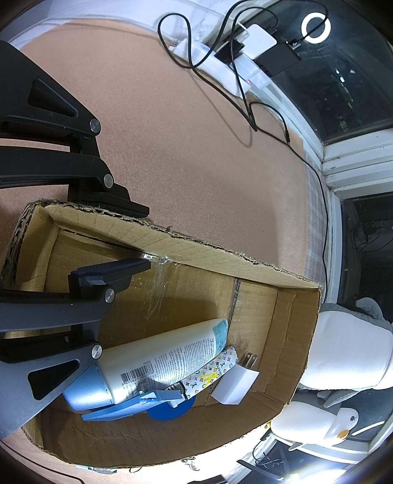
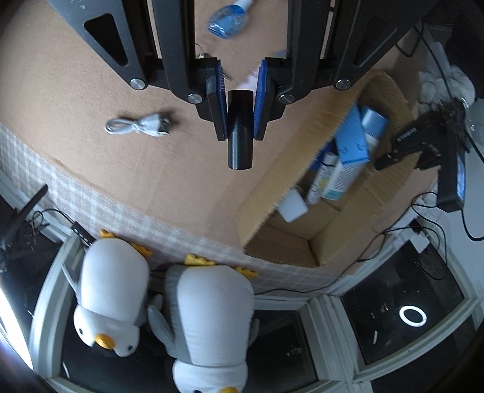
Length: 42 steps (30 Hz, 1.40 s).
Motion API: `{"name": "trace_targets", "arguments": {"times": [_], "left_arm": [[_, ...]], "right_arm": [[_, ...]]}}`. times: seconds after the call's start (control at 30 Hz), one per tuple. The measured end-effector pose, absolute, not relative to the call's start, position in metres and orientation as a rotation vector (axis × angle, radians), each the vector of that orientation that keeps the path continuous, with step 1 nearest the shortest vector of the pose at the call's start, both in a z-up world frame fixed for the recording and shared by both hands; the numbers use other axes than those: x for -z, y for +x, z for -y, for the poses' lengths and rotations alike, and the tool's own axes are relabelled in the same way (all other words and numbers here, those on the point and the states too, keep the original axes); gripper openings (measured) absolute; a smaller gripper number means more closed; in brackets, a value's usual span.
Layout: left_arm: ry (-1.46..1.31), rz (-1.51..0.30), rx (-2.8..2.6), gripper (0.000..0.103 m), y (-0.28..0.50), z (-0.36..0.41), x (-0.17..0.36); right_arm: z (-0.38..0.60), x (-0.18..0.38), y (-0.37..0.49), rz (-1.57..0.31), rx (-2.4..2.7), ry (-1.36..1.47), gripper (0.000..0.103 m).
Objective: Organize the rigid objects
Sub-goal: 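Carry the black cylinder into the box and open the right tool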
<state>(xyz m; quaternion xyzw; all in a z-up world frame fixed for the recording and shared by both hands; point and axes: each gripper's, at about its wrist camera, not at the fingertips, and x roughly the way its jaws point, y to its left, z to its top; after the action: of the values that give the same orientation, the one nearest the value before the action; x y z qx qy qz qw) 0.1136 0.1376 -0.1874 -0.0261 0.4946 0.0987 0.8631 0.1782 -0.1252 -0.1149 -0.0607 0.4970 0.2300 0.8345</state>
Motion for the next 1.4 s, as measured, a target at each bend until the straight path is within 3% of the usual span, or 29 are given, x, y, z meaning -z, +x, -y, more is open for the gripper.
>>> {"name": "trace_targets", "arguments": {"times": [1.1, 1.13, 1.2, 1.27, 1.4], "left_arm": [[-0.057, -1.036, -0.207, 0.026, 0.113, -0.137, 0.188], [-0.057, -1.036, -0.207, 0.026, 0.113, -0.137, 0.188], [-0.057, -1.035, -0.207, 0.026, 0.114, -0.137, 0.189], [-0.057, -1.035, -0.207, 0.026, 0.113, -0.136, 0.188], [-0.057, -1.035, -0.207, 0.026, 0.113, -0.137, 0.188]], "right_arm": [[0.025, 0.123, 0.188, -1.047, -0.601, -0.173, 0.015], [0.025, 0.123, 0.188, -1.048, -0.602, -0.170, 0.017], [0.024, 0.123, 0.189, -1.052, -0.609, -0.162, 0.039], [0.025, 0.121, 0.187, -1.036, -0.607, -0.159, 0.054], [0.024, 0.117, 0.185, -1.023, -0.611, -0.167, 0.055]]}}
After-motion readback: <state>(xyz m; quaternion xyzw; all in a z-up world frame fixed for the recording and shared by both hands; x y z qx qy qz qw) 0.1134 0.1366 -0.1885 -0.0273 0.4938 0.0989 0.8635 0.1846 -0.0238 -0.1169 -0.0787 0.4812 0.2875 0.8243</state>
